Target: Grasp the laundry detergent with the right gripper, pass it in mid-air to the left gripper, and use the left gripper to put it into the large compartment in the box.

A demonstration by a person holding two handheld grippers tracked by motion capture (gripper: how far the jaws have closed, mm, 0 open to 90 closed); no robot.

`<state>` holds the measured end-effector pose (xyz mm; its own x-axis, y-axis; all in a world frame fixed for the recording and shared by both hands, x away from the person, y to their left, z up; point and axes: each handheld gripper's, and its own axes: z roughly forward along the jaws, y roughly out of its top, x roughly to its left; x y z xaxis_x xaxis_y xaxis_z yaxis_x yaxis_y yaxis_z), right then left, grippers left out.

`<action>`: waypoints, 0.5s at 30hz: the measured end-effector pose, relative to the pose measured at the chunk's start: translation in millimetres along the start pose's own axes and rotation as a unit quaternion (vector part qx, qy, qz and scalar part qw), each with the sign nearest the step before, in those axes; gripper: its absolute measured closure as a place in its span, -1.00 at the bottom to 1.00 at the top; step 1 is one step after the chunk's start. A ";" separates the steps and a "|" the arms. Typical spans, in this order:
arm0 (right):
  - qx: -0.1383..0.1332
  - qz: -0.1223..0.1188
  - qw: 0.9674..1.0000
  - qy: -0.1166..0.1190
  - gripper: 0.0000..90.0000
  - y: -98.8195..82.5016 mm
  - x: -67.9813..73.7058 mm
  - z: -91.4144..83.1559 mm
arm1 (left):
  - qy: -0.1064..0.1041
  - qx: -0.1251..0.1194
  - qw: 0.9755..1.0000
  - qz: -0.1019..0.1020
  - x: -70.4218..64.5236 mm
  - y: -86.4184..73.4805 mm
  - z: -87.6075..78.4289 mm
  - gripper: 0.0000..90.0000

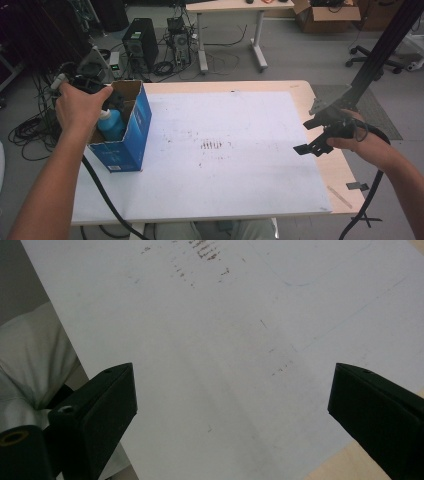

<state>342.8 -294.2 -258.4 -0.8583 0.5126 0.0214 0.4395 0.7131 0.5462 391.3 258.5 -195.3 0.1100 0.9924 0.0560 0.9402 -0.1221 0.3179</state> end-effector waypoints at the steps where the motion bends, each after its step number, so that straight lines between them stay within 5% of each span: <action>1: -0.001 0.001 1.000 -0.001 -0.88 0.1 0.9 -1.0 | -0.004 -0.001 1.000 0.005 -1.3 -0.9 -3.9 -0.76; 15: -0.010 -0.006 1.000 -0.008 -0.88 1.3 12.3 -13.6 | -0.010 -0.030 0.996 0.078 -39.9 -11.5 -56.2 -0.77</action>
<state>329.2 -293.5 -246.0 -0.8593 0.5114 0.0022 0.4239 0.7099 0.5625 358.0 219.3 -148.0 0.2594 0.9615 0.0905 0.8907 -0.2744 0.3626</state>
